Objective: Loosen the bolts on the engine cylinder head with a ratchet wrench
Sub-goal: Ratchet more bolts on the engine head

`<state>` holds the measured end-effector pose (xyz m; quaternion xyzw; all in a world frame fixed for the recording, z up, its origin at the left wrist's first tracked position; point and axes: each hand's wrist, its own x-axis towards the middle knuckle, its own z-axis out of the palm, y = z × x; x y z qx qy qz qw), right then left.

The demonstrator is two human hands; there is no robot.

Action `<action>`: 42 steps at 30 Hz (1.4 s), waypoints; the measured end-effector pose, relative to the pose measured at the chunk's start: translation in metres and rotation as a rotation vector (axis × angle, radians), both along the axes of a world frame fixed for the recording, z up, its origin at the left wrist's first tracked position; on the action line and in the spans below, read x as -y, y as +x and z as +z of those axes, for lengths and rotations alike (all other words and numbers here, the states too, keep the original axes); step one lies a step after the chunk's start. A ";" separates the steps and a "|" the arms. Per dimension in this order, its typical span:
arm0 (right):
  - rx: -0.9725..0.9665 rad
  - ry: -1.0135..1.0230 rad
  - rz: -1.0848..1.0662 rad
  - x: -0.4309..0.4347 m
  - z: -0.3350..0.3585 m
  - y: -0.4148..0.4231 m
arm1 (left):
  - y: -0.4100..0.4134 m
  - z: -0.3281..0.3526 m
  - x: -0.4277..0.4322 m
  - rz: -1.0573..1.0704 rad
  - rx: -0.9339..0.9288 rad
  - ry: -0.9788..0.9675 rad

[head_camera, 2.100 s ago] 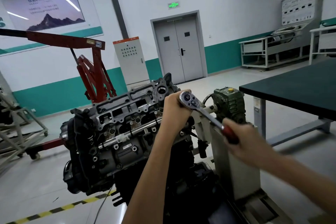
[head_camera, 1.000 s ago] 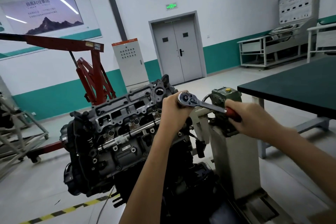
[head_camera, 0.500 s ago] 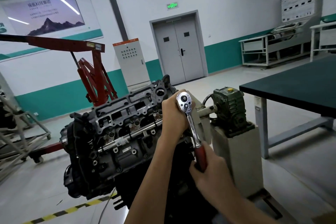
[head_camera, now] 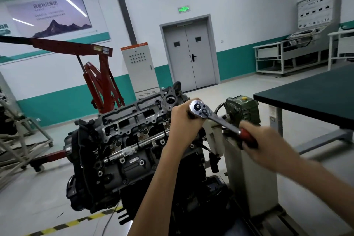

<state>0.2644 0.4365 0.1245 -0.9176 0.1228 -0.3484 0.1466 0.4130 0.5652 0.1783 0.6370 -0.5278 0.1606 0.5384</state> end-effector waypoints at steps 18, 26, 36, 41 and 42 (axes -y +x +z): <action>-0.047 -0.170 0.058 0.021 0.019 -0.010 | -0.002 0.004 0.002 -0.006 -0.014 0.106; 0.034 0.182 0.076 -0.015 -0.012 -0.003 | 0.000 0.004 -0.003 -0.040 -0.009 0.125; 0.324 0.733 0.156 -0.125 -0.050 0.028 | -0.013 -0.004 0.008 -0.030 -0.012 -0.074; 0.052 0.303 0.097 -0.038 -0.034 -0.002 | -0.005 -0.003 0.010 0.003 -0.037 0.011; 0.019 0.173 0.083 -0.018 -0.023 -0.007 | -0.002 -0.002 0.008 0.004 -0.025 0.053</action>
